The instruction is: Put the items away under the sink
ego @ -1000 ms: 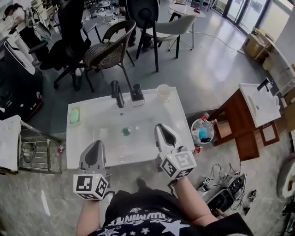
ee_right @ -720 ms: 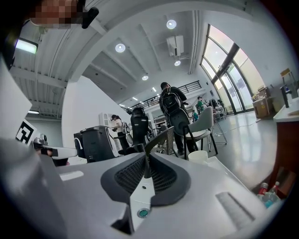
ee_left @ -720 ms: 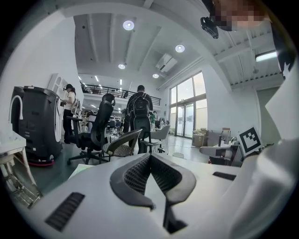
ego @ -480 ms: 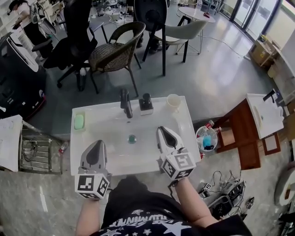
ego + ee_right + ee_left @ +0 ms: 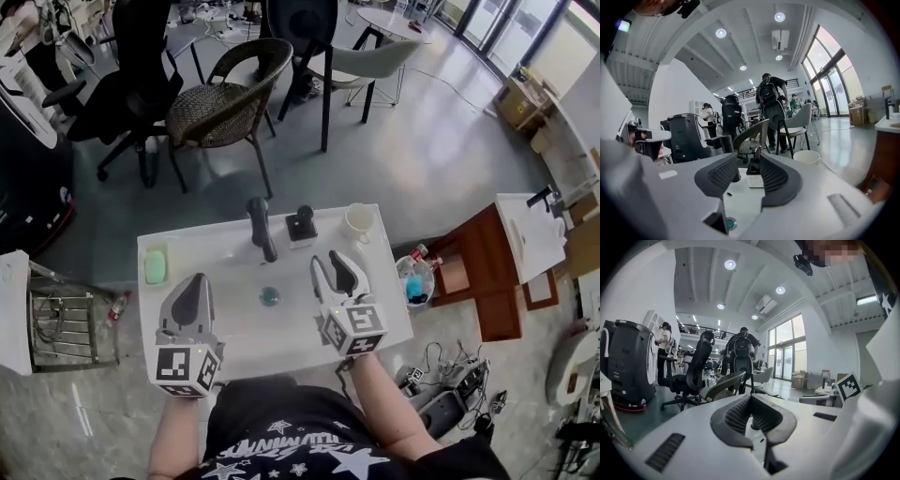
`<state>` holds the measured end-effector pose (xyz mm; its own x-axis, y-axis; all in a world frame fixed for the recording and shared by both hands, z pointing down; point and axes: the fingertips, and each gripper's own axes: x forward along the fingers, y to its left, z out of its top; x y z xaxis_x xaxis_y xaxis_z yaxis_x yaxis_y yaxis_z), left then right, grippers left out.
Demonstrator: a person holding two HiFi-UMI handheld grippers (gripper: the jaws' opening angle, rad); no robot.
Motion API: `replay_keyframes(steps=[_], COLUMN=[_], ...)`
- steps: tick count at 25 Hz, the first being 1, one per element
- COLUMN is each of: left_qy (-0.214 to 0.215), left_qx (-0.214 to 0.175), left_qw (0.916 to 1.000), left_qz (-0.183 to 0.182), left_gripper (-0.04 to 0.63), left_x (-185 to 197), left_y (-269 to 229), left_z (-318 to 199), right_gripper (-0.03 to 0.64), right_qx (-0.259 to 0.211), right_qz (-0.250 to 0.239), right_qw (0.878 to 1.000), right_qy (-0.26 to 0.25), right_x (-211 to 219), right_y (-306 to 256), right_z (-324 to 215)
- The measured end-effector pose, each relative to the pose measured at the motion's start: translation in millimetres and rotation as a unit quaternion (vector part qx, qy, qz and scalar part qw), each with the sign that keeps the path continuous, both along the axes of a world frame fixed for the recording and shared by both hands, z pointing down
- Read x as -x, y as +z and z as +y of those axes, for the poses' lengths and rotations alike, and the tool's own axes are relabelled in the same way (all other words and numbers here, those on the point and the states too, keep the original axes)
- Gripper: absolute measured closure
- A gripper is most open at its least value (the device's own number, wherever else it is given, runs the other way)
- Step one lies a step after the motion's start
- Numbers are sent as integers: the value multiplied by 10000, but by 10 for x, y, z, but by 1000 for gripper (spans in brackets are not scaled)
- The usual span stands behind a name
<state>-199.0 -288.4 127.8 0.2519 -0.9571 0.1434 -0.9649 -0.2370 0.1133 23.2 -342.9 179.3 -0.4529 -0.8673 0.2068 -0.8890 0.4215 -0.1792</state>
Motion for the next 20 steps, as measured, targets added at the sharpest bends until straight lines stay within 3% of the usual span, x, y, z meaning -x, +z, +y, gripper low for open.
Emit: replay_keyframes(steps=[5,20], left_qy=[226,320], left_qx=[7,54], left_qw=[9997,9994], left_qz=[-41,-142], left_gripper=[586,586], left_x=[51,132], left_y=[54,401], left_z=[-297,-831], right_gripper=[399,396], right_qx=[45,-173], right_qz=[186,735], right_qw=[9992,9960], right_qy=[362,468], right_x=[60,261], right_y=[182,515], right_z=[-208,-819])
